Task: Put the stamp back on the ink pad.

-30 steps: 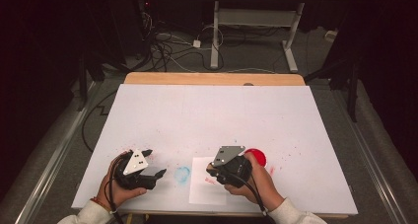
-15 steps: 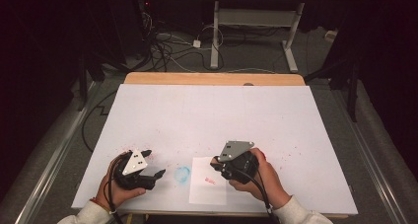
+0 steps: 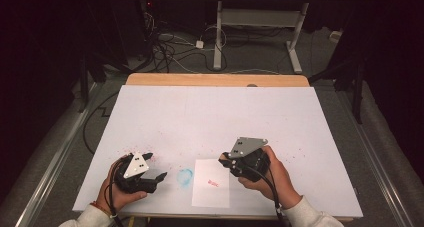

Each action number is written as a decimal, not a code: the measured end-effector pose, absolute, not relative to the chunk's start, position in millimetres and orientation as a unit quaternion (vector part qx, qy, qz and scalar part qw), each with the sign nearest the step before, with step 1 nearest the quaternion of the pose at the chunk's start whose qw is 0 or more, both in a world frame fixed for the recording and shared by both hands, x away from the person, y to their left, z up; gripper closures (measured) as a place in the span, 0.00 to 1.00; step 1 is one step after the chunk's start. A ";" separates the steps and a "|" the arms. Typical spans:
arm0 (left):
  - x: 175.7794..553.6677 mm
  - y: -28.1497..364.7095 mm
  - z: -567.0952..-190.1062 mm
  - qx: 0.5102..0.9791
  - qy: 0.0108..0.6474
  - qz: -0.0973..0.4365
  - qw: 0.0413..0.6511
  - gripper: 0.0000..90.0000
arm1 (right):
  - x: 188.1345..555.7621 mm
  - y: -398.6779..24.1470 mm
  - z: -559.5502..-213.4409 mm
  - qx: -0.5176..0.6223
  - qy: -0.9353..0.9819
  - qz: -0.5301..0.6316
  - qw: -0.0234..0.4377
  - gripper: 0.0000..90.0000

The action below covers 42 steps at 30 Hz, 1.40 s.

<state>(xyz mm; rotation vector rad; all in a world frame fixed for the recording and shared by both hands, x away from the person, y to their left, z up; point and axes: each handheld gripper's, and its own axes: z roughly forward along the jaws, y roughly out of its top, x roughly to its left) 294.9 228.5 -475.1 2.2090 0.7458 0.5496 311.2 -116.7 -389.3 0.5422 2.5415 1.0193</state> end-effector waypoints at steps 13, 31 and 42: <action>294.4 225.7 -473.8 0.861 0.284 0.216 0.363 0.22 | 325.0 -152.2 -391.3 0.238 0.888 0.337 0.202 0.85; 293.5 224.7 -472.8 0.862 0.280 0.219 0.362 0.22 | 348.5 -182.2 -430.1 0.301 0.896 0.261 0.199 0.85; 293.0 224.9 -472.7 0.862 0.279 0.219 0.361 0.22 | 353.1 -185.6 -443.0 0.310 0.903 0.237 0.179 0.85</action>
